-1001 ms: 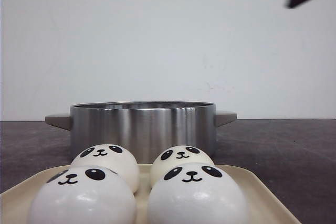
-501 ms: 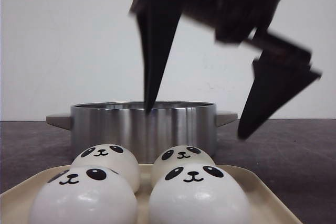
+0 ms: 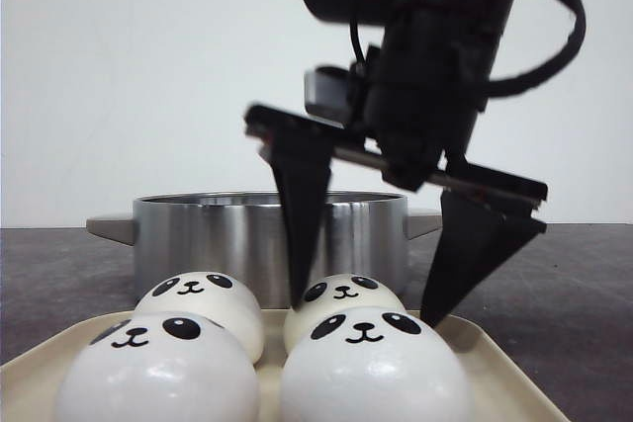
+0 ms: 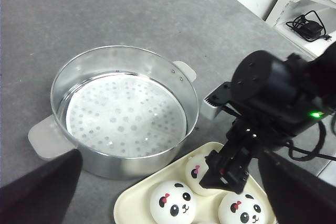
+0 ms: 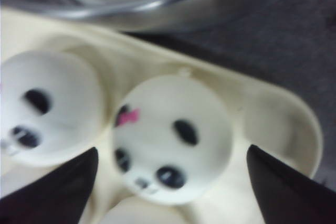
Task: Steam buns
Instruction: 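Lower the right gripper onto the farther panda bun and grasp it, then carry the bun with the right gripper into the steel pot and release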
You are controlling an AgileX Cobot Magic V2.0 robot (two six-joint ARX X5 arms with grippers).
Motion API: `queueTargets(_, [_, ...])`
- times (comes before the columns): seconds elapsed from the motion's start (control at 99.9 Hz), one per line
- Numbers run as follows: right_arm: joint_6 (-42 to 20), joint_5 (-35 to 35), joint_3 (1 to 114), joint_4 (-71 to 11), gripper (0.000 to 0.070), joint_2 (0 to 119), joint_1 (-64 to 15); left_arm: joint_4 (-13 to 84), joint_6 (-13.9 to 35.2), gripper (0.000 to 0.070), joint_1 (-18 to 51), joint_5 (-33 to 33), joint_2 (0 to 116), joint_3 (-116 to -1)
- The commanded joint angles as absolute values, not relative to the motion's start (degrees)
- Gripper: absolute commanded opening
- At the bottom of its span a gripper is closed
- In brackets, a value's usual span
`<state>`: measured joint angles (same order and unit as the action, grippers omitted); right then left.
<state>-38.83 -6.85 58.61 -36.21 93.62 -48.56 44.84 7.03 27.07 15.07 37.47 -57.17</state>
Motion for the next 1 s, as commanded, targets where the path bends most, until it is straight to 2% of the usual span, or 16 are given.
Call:
queueTargets(0.0, [-38.3,-6.59,59.27,-35.51,0.0489,95.33,-48.53,44.36,6.72,0.07,27.42,14.98,37.74,-58.43])
queueTargets(0.15, [-38.13,-6.63,59.27,-34.83,0.0427,96.84,-47.7,44.36,6.7,0.07,27.4,14.96,37.74,-58.43])
queueTargets(0.2, [-38.13,-6.63,59.27,-34.92,0.0383,97.01,-47.42,44.36,6.7,0.07,27.4,14.92,37.74,-58.43])
queueTargets(0.26, [-38.11,-6.68,59.27,-34.92,0.0265,97.32,-47.33,44.36,6.7,0.07,27.4,14.87,37.74,-58.43])
queueTargets(0.34, [-37.85,-7.4,59.27,-34.92,0.0,97.38,-47.33,44.38,6.7,0.07,27.4,14.85,37.74,-58.43])
queueTargets(0.511, [-36.82,-7.55,59.92,-35.88,0.0006,95.35,-47.68,44.36,6.7,0.07,27.4,14.79,37.74,-58.43])
queueTargets(0.661, [-35.99,-7.81,62.78,-37.19,0.0006,87.5,-49.39,44.12,6.7,0.07,27.4,14.33,37.74,-58.43])
queueTargets(0.841, [-35.05,-8.71,70.85,-41.01,0.0004,78.41,-50.94,43.92,6.68,0.07,27.4,12.93,37.8,-58.43])
queueTargets(0.991, [-30.7,-5.82,80.6,-40.29,0.0004,79.24,-48.8,43.27,6.68,0.07,27.4,12.25,37.8,-58.43])
